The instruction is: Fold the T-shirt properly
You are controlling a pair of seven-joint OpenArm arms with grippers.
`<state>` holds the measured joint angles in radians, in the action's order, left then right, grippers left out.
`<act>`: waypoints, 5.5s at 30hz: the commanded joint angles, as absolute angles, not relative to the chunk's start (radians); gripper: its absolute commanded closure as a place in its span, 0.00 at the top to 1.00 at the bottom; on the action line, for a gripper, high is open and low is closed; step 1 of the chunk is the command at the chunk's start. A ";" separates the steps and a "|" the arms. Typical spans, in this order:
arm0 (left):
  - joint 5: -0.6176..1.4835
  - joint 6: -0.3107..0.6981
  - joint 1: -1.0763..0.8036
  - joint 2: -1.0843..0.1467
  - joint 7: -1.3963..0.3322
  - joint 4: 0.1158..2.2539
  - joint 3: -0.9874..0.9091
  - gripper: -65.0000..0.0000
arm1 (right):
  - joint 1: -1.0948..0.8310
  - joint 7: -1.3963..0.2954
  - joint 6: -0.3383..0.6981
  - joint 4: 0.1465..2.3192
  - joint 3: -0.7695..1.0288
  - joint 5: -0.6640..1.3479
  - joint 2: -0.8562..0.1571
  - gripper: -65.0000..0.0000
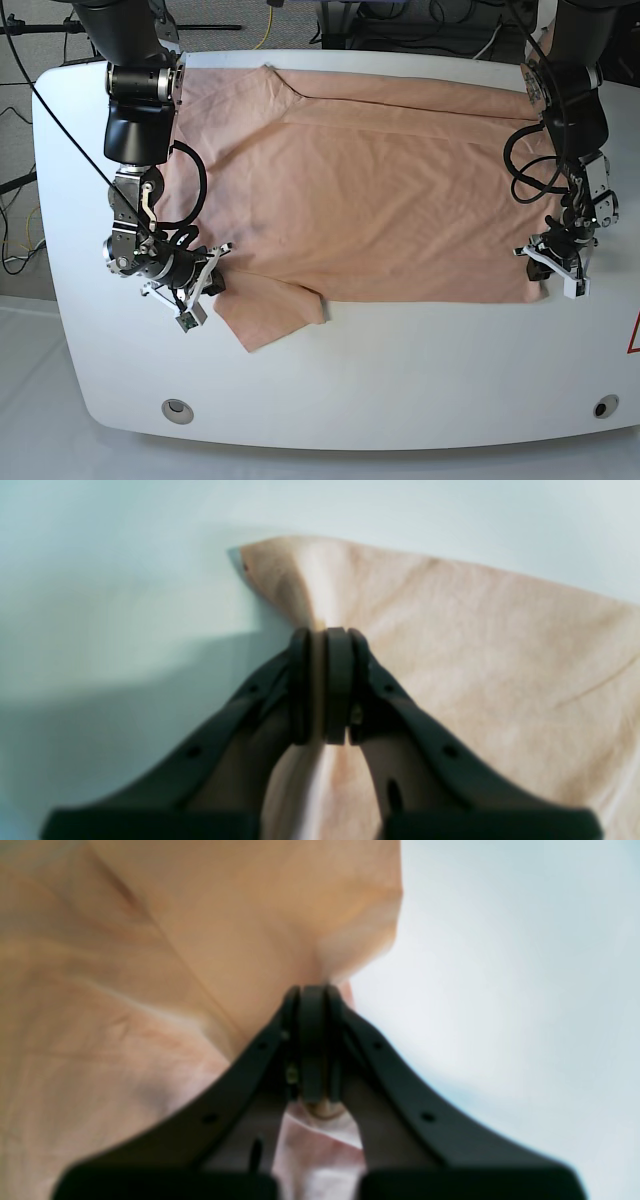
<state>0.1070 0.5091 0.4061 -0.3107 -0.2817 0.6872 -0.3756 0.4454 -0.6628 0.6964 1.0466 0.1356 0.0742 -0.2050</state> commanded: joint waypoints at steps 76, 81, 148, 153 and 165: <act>0.183 0.627 -0.016 -0.368 -0.350 1.453 -0.392 0.00 | 0.181 -0.987 0.698 1.721 0.201 0.106 -0.252 0.00; 0.224 0.611 -0.091 -0.375 -0.354 1.498 -0.401 0.00 | 0.101 -1.020 0.698 1.823 0.212 0.126 -0.256 0.00; 0.256 0.642 -0.351 -0.402 -0.369 1.639 -0.522 0.24 | -0.191 -1.074 0.698 1.969 0.257 0.156 -0.270 0.53; 0.263 0.644 -0.345 -0.403 -0.370 1.639 -0.517 0.20 | -0.193 -1.069 0.698 1.968 0.258 0.150 -0.259 0.37; 0.259 0.638 -0.346 -0.401 -0.377 1.638 -0.519 0.15 | -0.201 -1.062 0.698 1.985 0.277 0.133 -0.257 0.33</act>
